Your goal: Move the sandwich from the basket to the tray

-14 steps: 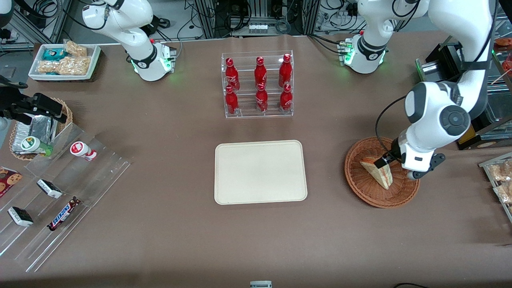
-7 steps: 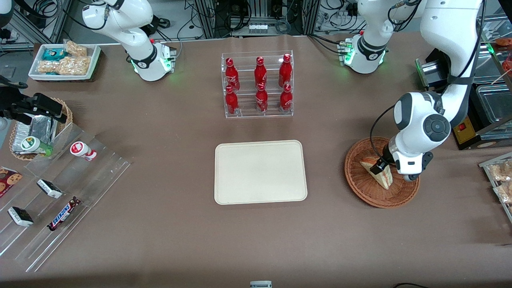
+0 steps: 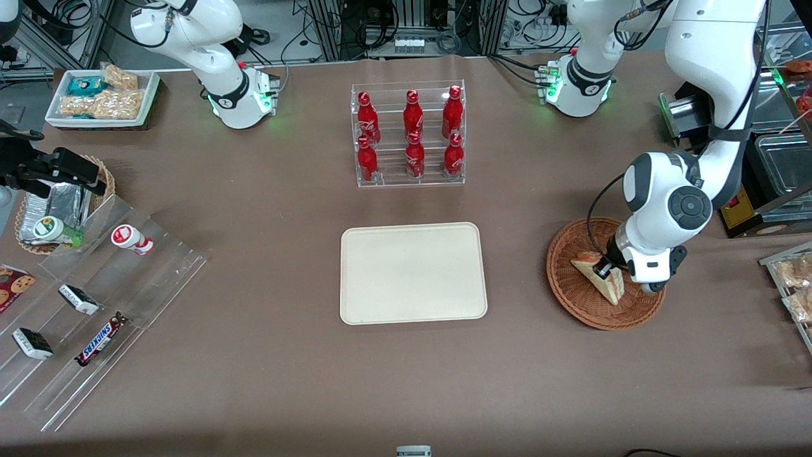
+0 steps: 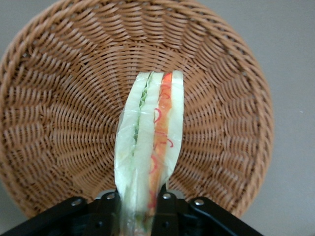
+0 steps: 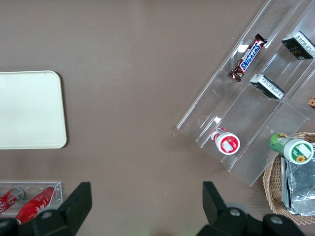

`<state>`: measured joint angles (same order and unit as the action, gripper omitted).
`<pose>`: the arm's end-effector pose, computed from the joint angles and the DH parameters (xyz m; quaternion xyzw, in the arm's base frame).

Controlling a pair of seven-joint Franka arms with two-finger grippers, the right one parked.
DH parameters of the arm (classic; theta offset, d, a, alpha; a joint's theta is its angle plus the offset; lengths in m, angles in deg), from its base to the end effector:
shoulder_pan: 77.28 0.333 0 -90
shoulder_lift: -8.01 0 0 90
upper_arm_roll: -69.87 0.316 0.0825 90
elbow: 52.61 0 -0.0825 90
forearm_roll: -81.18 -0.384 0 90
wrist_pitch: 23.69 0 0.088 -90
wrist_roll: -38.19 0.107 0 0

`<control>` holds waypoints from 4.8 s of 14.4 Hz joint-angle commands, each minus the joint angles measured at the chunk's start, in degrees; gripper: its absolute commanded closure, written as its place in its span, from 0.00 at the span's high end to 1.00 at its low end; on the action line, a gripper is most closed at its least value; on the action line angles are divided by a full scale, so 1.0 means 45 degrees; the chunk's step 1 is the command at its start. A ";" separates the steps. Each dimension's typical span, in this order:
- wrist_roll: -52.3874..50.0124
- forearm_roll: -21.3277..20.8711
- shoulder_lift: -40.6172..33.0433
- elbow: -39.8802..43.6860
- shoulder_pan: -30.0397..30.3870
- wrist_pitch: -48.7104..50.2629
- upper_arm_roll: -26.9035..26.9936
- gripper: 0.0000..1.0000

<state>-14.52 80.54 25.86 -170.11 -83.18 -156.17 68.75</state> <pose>0.5821 -0.0712 0.2821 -0.9226 -0.3849 0.0212 0.0133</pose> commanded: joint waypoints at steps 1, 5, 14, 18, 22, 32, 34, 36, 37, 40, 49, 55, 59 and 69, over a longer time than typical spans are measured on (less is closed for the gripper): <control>0.0246 -0.0209 0.0269 0.2199 -0.0912 0.2420 0.0054 0.03; 0.0424 0.0587 0.0601 0.3336 -0.2279 0.3013 -0.0218 0.03; 0.0483 0.1119 0.5190 0.8338 -0.6204 0.1980 -0.0473 0.04; 0.0482 0.0906 0.5759 0.8300 -0.7066 0.0610 -0.0473 0.05; 0.1068 0.0611 0.5721 0.8241 -0.7243 0.0610 -0.0493 0.06; 0.0267 0.0612 0.4280 0.8026 -0.7283 0.1560 -0.0415 1.00; 0.0385 0.0495 0.3168 0.8007 -0.6797 0.2559 -0.0415 1.00; 0.0656 0.0494 0.2404 0.8046 -0.6405 0.3981 -0.0415 1.00; 0.1297 0.0475 0.1936 0.7911 -0.6171 0.4646 -0.0395 1.00; 0.2509 0.0709 0.1444 0.7871 -0.4845 0.6348 -0.0415 1.00; 0.9557 0.0553 -0.1560 0.4553 -0.0315 0.7054 -0.0415 1.00; 1.1498 0.0145 -0.3242 0.4140 0.0960 0.7875 -0.0376 1.00; 1.2313 0.0084 -0.4180 0.4295 0.1270 0.7914 -0.0434 1.00; 1.3393 0.0221 -0.4377 0.4940 0.1351 0.9124 -0.0493 1.00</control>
<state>44.86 81.47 6.28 -148.49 -77.40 -116.92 66.79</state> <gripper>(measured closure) 0.000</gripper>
